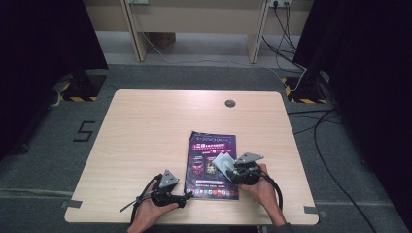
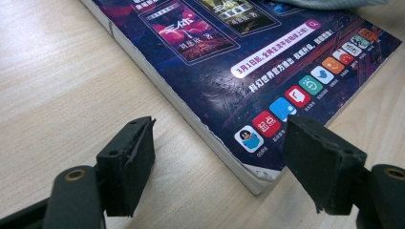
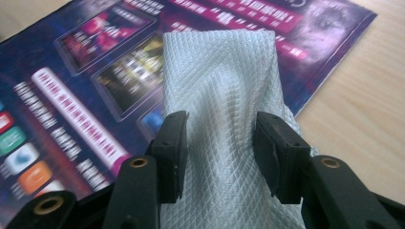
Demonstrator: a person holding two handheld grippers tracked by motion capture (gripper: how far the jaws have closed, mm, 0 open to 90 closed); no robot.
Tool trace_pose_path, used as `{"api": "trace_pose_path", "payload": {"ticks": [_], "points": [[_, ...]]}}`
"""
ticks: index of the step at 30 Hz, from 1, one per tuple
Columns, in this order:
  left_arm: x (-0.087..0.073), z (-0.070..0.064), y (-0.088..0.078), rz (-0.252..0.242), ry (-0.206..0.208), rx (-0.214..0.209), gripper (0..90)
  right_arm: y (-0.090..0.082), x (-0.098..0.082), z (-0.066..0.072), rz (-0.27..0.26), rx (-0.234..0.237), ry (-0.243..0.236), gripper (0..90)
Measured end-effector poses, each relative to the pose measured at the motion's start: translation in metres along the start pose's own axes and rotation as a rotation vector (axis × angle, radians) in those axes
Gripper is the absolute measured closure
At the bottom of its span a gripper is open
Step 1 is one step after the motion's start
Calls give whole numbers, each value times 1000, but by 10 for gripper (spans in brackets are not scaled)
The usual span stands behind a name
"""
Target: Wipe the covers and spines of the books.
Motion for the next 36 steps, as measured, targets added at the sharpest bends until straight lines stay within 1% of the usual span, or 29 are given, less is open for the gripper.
{"api": "trace_pose_path", "payload": {"ticks": [3, 5, 7, 9, 13, 17, 24, 29, 31, 33, 35, 36], "points": [[0, 1, 0, -2, -4, -5, 257, 8, 9, -7, -7, -28, 22, 558], [0, 0, 0, -4, -3, -3, 258, 13, 16, -12, -3, -45, 13, 556], [0, 0, 0, -4, -3, -5, 259, 18, 22, -17, -6, -61, 18, 553], [-1, 1, 0, -6, -5, -7, 259, 23, 27, -22, -11, -56, 47, 552], [0, 1, 0, -4, -5, -7, 259, 31, 35, -34, -28, -69, 76, 552], [-1, 1, 0, -5, -5, -6, 259, 37, 42, -42, -33, -76, 86, 551], [-1, 1, 0, -5, -8, -8, 260, 47, 52, -56, -51, -84, 150, 547], [-1, 1, 0, -5, -6, -9, 259, 48, 54, -54, -46, -107, 128, 559], [0, 1, 0, -2, -4, -11, 260, 49, 55, -52, -44, -122, 103, 569], [0, 1, 0, -1, -4, -13, 259, 49, 56, -49, -39, -134, 90, 572], [0, 1, 0, -3, -4, -10, 260, 50, 57, -44, -36, -120, 93, 572], [0, 1, 0, -2, -3, -10, 260, 51, 57, -40, -36, -102, 87, 572]]}}
Point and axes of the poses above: each handheld gripper's, and its own axes: y roughly forward along the jaws, x roughly out of its top, z roughly to its left, the point moved 1 cm from there along y, roughly forward along the jaws, and after that the axes turned 5 degrees about y, right-handed, at the moved point
